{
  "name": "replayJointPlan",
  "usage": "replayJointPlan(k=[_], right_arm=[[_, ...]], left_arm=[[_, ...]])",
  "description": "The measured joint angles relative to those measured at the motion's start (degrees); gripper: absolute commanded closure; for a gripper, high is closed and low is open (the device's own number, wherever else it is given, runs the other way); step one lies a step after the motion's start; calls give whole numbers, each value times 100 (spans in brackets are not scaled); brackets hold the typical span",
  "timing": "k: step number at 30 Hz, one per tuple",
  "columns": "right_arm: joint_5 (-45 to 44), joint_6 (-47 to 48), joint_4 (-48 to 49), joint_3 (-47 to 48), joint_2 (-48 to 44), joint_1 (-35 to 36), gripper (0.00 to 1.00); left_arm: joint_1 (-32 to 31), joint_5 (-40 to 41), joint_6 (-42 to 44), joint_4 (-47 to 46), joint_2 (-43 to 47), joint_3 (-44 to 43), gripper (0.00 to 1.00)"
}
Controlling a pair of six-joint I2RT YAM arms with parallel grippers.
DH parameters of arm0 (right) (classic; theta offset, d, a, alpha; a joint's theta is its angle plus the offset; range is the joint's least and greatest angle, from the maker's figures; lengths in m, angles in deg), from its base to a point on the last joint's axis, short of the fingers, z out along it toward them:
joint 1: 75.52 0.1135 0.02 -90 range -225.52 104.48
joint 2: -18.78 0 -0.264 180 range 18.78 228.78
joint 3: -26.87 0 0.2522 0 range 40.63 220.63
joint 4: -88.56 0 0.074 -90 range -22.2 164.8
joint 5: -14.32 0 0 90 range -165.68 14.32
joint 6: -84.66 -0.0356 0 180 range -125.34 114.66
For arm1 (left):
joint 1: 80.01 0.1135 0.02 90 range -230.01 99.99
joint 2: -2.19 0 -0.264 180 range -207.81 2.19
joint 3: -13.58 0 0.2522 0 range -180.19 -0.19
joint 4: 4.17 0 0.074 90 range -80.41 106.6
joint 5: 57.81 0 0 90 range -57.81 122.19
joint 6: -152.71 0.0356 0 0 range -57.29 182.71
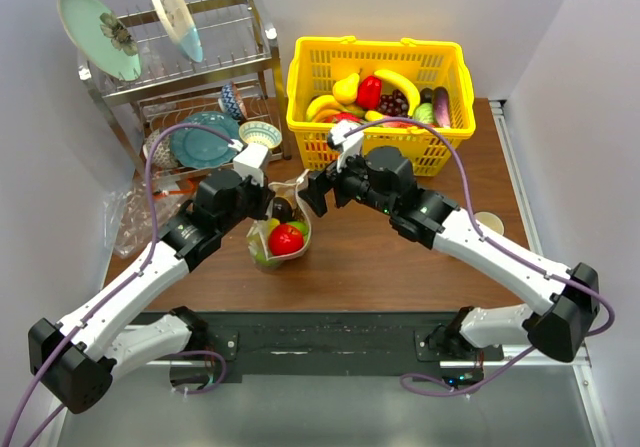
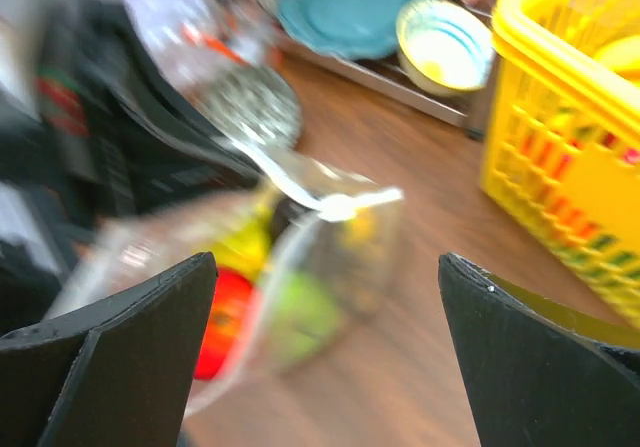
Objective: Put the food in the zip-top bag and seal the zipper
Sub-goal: Zip the zipper food storage bag at the center of the board.
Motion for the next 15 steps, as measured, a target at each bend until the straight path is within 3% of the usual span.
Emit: replayJointPlan(k=[3,9,15], right_arm=[[173,647,-356,0,138,-254,5],[1377,1458,-275,-354,310,-1373,5],[2566,2621,317,-903,323,-1449,6]], left_arm=[[0,-63,7,-33,4,37,100],[0,-205,9,-85,0,92,100],[0,-339,13,-105,-48,92,100]])
